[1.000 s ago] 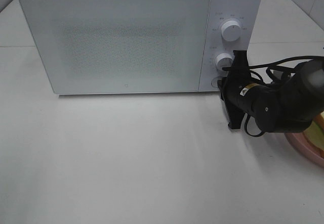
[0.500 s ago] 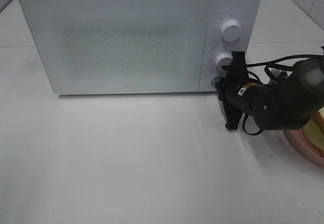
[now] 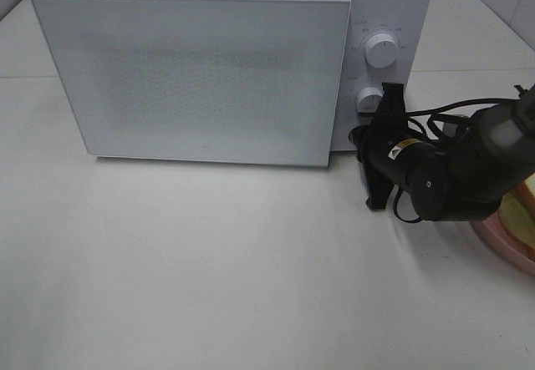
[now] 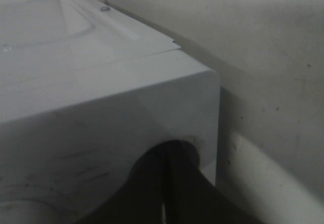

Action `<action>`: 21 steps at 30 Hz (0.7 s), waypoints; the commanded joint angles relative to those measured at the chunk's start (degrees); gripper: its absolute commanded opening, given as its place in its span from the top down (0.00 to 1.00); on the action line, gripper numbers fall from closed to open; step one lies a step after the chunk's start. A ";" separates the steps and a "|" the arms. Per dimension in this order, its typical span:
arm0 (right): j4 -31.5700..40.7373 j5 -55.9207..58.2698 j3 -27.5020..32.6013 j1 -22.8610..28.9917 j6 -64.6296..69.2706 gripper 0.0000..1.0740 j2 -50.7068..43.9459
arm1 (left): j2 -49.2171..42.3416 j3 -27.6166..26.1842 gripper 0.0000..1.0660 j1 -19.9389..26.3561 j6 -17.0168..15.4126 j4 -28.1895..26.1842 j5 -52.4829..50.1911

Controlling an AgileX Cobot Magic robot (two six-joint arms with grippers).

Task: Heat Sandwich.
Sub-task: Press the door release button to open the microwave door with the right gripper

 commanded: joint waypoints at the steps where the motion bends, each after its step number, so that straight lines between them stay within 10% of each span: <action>1: 1.38 -17.42 -6.53 -1.26 -0.86 0.99 0.74 | -1.38 0.17 0.05 0.00 -0.06 0.06 -0.17; 21: 0.69 -15.58 -6.93 -1.26 -1.20 0.99 0.74 | -1.38 0.17 0.05 0.00 -0.06 0.06 -0.17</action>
